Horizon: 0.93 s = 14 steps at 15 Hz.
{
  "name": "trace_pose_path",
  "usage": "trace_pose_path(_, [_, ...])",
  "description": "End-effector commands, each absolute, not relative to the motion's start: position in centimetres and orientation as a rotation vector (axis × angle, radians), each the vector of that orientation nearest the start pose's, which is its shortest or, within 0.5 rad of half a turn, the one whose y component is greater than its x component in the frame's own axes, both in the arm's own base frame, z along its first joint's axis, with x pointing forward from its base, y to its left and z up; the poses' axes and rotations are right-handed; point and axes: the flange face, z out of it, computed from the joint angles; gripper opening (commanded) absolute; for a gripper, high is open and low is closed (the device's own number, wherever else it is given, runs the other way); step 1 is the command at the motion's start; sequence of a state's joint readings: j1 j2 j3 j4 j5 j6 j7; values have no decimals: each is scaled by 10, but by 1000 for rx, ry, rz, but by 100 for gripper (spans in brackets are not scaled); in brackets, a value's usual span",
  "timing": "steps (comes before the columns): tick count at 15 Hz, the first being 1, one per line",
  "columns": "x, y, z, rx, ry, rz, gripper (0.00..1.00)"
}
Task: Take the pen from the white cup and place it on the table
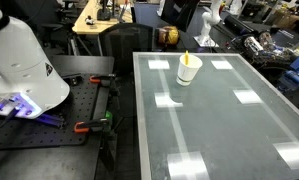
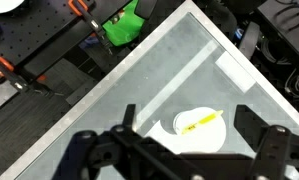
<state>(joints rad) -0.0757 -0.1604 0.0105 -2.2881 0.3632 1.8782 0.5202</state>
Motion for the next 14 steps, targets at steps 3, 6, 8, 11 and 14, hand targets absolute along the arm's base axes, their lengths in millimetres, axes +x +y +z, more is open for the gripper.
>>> trace_pose_path(3, [485,-8,362,-2541,1156,486,100])
trace_pose_path(6, [491,-6,339,-2498,1179,528,100])
trace_pose_path(8, [494,-4,324,-2480,1201,546,100])
trace_pose_path(11, [501,-2,306,-2440,1220,582,100])
trace_pose_path(14, [493,-3,302,-2463,1175,601,100])
